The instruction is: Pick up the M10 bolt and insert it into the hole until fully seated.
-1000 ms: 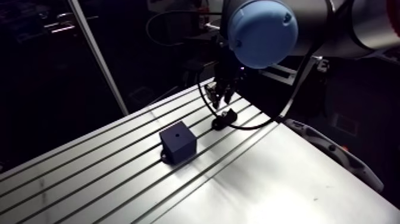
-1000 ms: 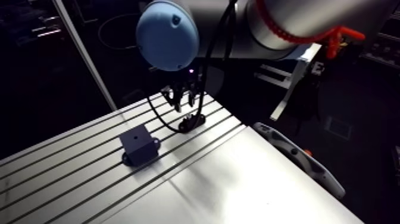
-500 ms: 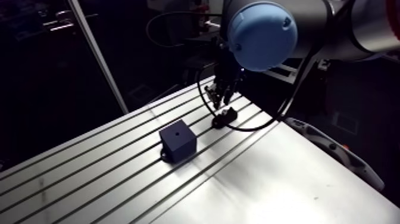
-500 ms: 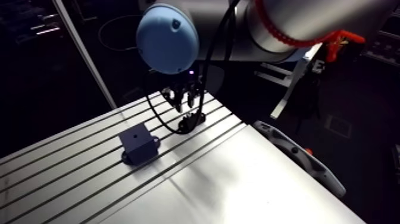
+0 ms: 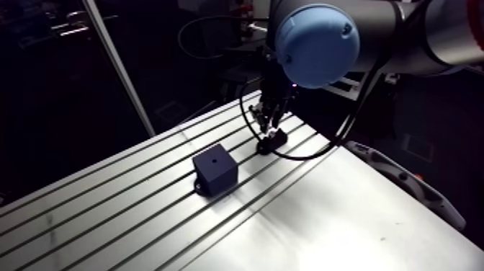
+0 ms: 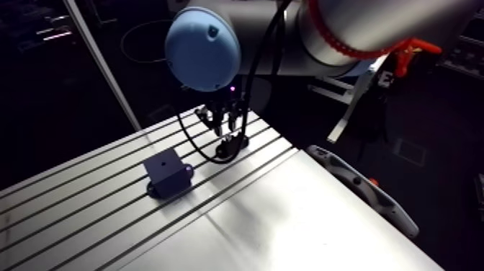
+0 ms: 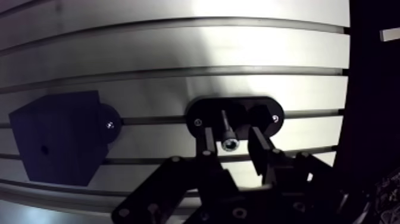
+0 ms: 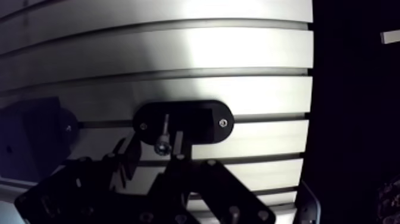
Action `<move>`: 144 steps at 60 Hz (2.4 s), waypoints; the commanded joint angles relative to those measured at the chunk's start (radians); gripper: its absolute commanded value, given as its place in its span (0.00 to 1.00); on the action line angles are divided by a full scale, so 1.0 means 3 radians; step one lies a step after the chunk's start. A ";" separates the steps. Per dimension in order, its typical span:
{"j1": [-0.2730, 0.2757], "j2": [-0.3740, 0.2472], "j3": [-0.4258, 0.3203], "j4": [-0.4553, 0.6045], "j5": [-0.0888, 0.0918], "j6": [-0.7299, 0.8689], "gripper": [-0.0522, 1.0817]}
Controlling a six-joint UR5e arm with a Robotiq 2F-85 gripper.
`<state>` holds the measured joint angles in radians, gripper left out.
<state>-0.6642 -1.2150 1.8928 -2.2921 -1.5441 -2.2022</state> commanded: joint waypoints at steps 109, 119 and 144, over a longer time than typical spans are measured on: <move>0.0005 0.0044 0.0039 -0.0002 -0.0086 0.0010 0.60; 0.0000 0.0065 0.0034 -0.0006 -0.0086 0.0010 0.60; 0.0005 0.0070 0.0034 -0.0063 -0.0096 0.0000 0.62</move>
<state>-0.6629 -1.1952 1.9030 -2.3019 -1.5713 -2.2003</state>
